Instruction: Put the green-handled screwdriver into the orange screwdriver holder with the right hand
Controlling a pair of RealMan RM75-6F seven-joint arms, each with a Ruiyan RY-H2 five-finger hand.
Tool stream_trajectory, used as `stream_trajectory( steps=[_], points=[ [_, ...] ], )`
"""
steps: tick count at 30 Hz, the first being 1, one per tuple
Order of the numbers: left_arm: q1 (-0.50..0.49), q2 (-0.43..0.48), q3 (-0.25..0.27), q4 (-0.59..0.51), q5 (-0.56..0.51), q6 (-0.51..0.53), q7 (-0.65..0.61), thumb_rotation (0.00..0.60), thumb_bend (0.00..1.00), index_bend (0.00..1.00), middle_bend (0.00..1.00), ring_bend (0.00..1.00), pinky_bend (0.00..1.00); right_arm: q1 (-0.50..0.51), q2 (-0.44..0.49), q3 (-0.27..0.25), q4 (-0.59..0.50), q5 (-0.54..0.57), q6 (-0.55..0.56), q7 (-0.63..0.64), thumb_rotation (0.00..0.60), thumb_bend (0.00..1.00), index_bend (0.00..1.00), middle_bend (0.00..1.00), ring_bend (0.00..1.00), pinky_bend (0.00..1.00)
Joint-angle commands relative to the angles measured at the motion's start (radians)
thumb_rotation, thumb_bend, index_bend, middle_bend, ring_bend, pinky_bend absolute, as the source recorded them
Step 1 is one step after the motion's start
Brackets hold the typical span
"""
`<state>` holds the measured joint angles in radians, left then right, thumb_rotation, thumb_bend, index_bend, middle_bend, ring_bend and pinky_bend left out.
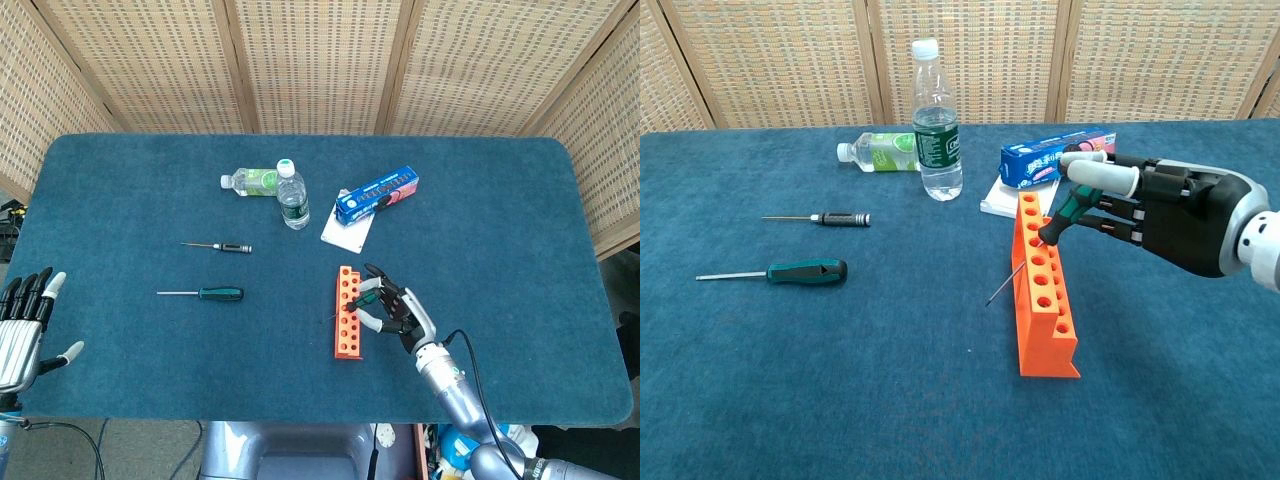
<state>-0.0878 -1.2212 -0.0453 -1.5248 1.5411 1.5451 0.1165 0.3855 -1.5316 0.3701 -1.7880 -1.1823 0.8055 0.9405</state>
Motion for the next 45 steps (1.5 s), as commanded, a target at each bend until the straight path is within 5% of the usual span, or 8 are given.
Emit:
stream_trajectory(
  steps=[1,45],
  points=[
    [0.001,0.0,0.0,-0.001,0.0,0.001,-0.001,0.6,0.0,0.0,0.0,0.0,0.0,-0.002,0.004,-0.008,-0.008,-0.011,0.007,0.003,0.6,0.22,0.41,0.02,0.0,0.0],
    [0.001,0.001,0.0,0.0,0.0,0.001,-0.004,0.6,0.0,0.0,0.0,0.0,0.0,0.017,0.015,-0.084,-0.085,-0.05,0.084,-0.04,0.6,0.22,0.41,0.02,0.0,0.0]
  ],
)
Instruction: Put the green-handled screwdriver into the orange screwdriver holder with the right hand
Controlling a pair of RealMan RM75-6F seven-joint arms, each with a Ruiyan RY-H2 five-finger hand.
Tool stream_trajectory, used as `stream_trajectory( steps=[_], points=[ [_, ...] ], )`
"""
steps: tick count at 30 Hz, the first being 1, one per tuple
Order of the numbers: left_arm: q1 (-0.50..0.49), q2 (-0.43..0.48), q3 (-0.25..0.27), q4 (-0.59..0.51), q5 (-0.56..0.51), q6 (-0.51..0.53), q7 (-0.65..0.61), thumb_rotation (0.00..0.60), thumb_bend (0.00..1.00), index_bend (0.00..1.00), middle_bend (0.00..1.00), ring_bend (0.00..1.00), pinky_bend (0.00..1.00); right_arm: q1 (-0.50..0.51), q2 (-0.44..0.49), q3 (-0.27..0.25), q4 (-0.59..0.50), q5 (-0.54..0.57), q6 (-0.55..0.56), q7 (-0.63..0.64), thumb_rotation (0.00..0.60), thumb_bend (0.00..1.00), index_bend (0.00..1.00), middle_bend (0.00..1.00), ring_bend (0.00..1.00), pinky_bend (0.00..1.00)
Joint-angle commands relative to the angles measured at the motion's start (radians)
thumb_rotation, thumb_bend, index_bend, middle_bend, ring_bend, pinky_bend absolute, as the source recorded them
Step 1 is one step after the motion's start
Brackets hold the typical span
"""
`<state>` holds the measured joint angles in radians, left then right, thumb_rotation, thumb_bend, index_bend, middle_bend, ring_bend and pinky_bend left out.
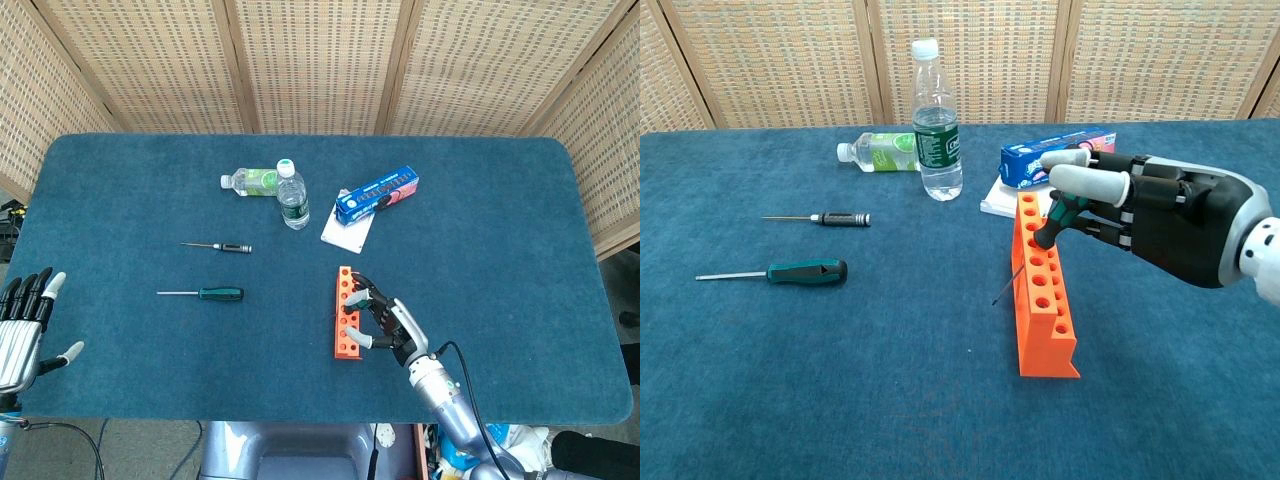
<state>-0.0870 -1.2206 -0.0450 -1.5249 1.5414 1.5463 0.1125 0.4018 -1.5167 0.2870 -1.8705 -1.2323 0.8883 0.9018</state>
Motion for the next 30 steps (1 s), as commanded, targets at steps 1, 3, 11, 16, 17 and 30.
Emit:
stream_trajectory(
  steps=[1,3,11,16,17,30],
  points=[
    [0.0,0.0,0.0,0.0,0.0,0.0,0.0,0.6,0.0,0.0,0.0,0.0,0.0,0.001,0.001,-0.001,-0.003,0.0,0.002,-0.002,0.6,0.22,0.41,0.02,0.0,0.0],
    [0.0,0.0,0.0,0.0,0.0,0.0,0.0,0.6,0.0,0.0,0.0,0.0,0.0,0.002,0.002,-0.001,-0.007,0.0,0.004,-0.004,0.6,0.22,0.41,0.02,0.0,0.0],
    [0.001,0.002,0.0,-0.001,0.001,0.002,-0.002,0.6,0.0,0.0,0.0,0.0,0.0,0.006,0.011,-0.004,-0.038,0.001,0.019,-0.031,0.6,0.22,0.41,0.02,0.0,0.0],
    [0.002,0.003,-0.001,-0.002,0.001,0.004,-0.005,0.6,0.0,0.0,0.0,0.0,0.0,0.008,0.012,-0.007,-0.046,0.009,0.024,-0.044,0.6,0.22,0.41,0.02,0.0,0.0],
    [0.002,0.003,-0.001,-0.002,0.001,0.005,-0.005,0.6,0.0,0.0,0.0,0.0,0.0,0.008,0.012,-0.008,-0.047,0.01,0.025,-0.046,0.6,0.22,0.41,0.02,0.0,0.0],
    [0.002,0.003,-0.001,-0.003,0.002,0.007,-0.004,0.6,0.0,0.0,0.0,0.0,0.0,0.004,0.021,-0.02,-0.062,-0.004,0.039,-0.043,0.6,0.22,0.41,0.02,0.0,0.0]
  ],
)
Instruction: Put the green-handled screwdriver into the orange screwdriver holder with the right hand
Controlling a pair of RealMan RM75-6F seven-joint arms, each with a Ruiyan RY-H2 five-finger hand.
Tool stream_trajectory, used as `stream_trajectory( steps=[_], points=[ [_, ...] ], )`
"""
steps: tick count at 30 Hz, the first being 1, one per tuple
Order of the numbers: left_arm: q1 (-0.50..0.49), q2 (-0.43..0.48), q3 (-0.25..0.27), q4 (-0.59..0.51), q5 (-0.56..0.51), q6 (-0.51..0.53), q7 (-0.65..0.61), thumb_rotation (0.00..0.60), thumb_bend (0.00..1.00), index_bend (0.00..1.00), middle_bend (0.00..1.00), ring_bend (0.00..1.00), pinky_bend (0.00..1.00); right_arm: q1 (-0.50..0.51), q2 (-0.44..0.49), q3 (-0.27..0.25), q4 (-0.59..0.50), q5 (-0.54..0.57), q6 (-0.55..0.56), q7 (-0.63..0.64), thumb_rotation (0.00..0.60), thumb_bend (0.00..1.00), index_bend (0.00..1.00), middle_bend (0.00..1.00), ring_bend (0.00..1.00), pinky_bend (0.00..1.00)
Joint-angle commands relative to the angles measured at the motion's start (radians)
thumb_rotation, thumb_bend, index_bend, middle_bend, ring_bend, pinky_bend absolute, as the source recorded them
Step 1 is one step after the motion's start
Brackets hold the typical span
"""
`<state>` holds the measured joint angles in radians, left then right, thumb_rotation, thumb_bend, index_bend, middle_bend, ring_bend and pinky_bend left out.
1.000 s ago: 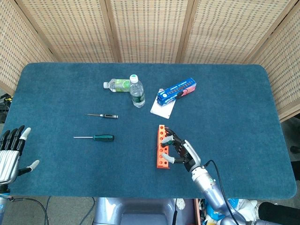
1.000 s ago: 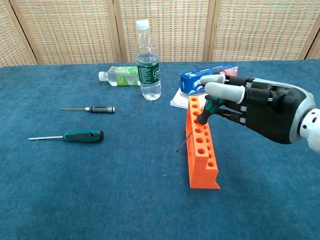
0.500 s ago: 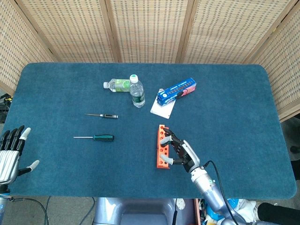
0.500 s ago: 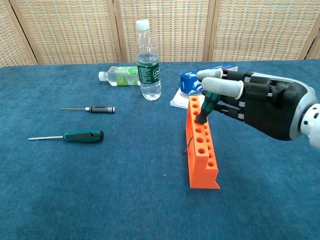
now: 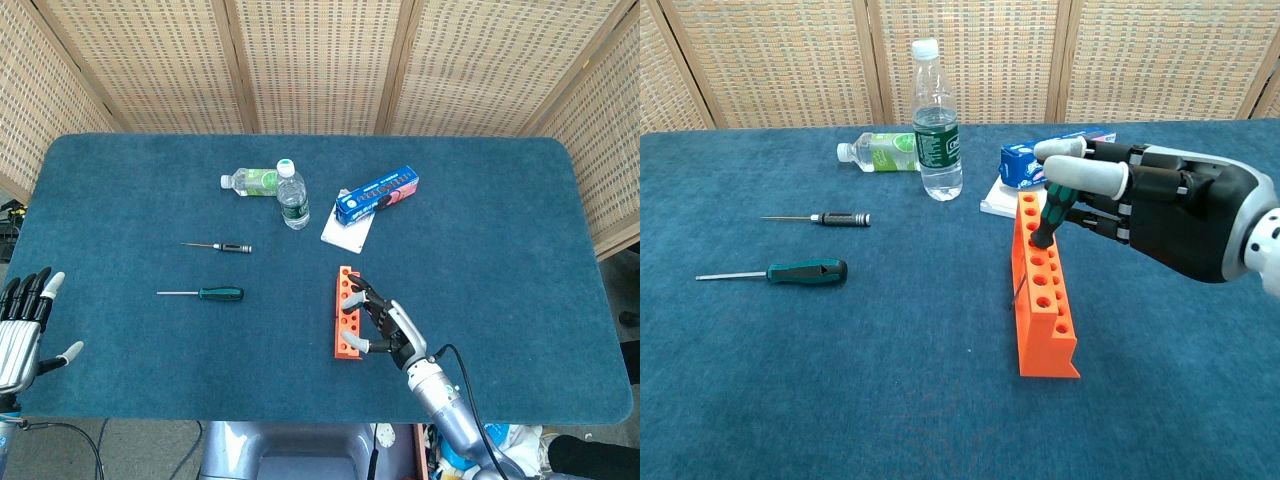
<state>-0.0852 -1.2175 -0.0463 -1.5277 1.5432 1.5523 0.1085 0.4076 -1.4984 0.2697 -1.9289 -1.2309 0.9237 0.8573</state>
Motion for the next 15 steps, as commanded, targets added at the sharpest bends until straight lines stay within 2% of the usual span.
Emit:
stream_trajectory(
  steps=[1,7,15],
  points=[
    [0.0,0.0,0.0,0.0,0.001,0.001,-0.001,0.6,0.0,0.0,0.0,0.0,0.0,-0.003,0.004,-0.002,-0.005,-0.008,0.006,0.003,0.6,0.22,0.41,0.02,0.0,0.0],
    [0.001,0.001,-0.001,0.0,0.001,0.003,-0.002,0.6,0.0,0.0,0.0,0.0,0.0,-0.005,0.017,0.01,-0.001,-0.01,0.026,-0.003,0.6,0.22,0.41,0.02,0.0,0.0],
    [0.002,0.003,-0.001,-0.001,0.001,0.005,-0.006,0.6,0.0,0.0,0.0,0.0,0.0,-0.031,0.088,0.025,0.029,-0.069,0.098,-0.04,0.6,0.22,0.4,0.02,0.0,0.0]
  ],
)
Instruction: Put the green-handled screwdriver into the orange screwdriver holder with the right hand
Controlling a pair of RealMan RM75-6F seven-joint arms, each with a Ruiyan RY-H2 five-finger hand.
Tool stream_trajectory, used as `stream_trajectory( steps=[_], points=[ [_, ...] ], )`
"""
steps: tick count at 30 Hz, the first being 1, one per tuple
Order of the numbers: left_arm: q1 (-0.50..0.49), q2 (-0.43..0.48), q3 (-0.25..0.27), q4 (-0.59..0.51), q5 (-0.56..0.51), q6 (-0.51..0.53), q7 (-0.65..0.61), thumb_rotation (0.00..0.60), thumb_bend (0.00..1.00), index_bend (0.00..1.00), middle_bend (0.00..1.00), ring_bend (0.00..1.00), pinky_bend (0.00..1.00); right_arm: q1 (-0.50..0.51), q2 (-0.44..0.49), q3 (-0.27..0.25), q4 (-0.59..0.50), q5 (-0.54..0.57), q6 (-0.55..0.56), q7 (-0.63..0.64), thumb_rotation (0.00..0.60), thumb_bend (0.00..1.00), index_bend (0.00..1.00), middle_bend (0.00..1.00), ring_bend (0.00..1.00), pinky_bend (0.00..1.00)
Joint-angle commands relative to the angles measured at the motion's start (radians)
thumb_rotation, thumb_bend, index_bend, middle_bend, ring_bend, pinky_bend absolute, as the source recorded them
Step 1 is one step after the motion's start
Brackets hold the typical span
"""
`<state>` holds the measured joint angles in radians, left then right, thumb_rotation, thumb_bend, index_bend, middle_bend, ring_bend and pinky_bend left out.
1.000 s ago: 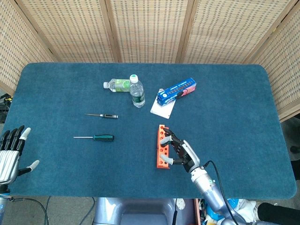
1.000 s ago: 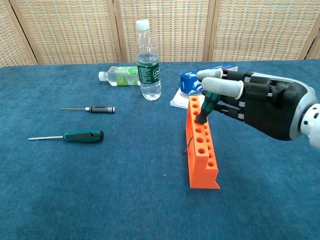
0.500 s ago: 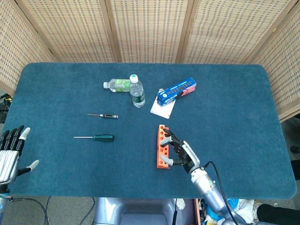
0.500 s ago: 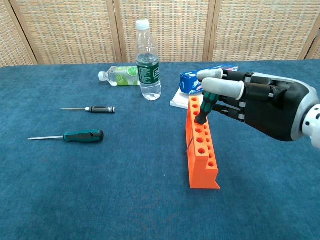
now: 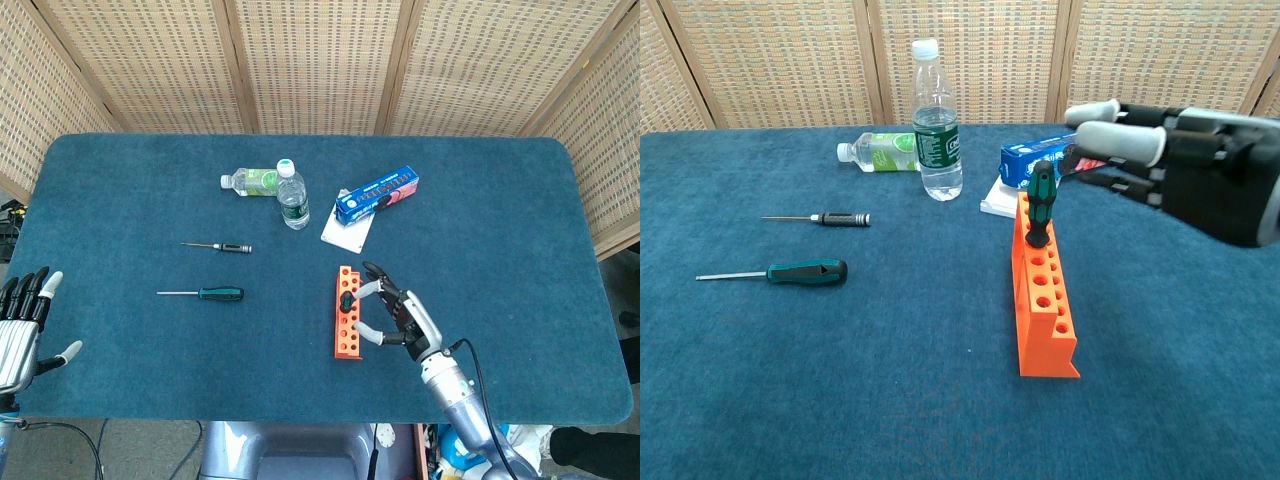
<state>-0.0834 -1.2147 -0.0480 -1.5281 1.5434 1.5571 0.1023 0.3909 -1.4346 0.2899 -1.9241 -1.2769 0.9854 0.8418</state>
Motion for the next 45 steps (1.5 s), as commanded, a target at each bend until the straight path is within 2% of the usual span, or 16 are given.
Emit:
stream_trajectory(
  steps=[1,7,12,16,20,26,32,38,45],
  points=[
    [0.0,0.0,0.0,-0.001,0.001,0.0,0.001,0.6,0.0,0.0,0.0,0.0,0.0,-0.019,0.031,0.003,0.036,-0.032,0.05,-0.038,0.6,0.22,0.4,0.02,0.0,0.0],
    [-0.001,-0.002,0.002,-0.001,0.003,-0.002,0.008,0.6,0.0,0.0,0.0,0.0,0.0,-0.054,0.053,-0.021,0.129,-0.075,0.142,-0.116,0.6,0.22,0.39,0.01,0.0,0.0],
    [0.001,-0.002,0.002,-0.002,0.003,0.001,0.009,0.6,0.0,0.0,0.0,0.0,0.0,-0.079,0.062,-0.064,0.244,-0.125,0.195,-0.183,0.6,0.22,0.38,0.0,0.0,0.0],
    [0.001,0.0,-0.001,-0.001,-0.002,0.001,0.006,0.6,0.0,0.0,0.0,0.0,0.0,-0.107,0.058,-0.115,0.392,-0.207,0.284,-0.337,0.6,0.22,0.32,0.0,0.0,0.0],
    [0.001,0.0,0.0,-0.001,-0.003,-0.002,0.009,0.6,0.0,0.0,0.0,0.0,0.0,-0.131,0.054,-0.156,0.474,-0.275,0.361,-0.48,0.6,0.22,0.26,0.0,0.0,0.0],
    [0.004,0.003,-0.001,-0.005,0.0,0.006,0.009,0.6,0.0,0.0,0.0,0.0,0.0,-0.179,0.052,-0.205,0.526,-0.343,0.469,-0.662,0.6,0.22,0.21,0.0,0.0,0.0],
    [0.006,0.004,0.0,-0.004,0.001,0.009,0.007,0.6,0.0,0.0,0.0,0.0,0.0,-0.216,0.029,-0.226,0.596,-0.378,0.551,-0.815,0.6,0.22,0.14,0.0,0.0,0.0],
    [0.005,0.004,0.0,-0.001,-0.003,0.003,0.008,0.6,0.0,0.0,0.0,0.0,0.0,-0.228,0.039,-0.231,0.598,-0.367,0.554,-0.898,0.6,0.22,0.07,0.0,0.0,0.0],
    [0.006,0.004,-0.001,0.002,-0.002,0.006,0.005,0.6,0.0,0.0,0.0,0.0,0.0,-0.239,0.059,-0.226,0.564,-0.365,0.579,-0.933,0.6,0.22,0.06,0.0,0.0,0.0]
  ],
)
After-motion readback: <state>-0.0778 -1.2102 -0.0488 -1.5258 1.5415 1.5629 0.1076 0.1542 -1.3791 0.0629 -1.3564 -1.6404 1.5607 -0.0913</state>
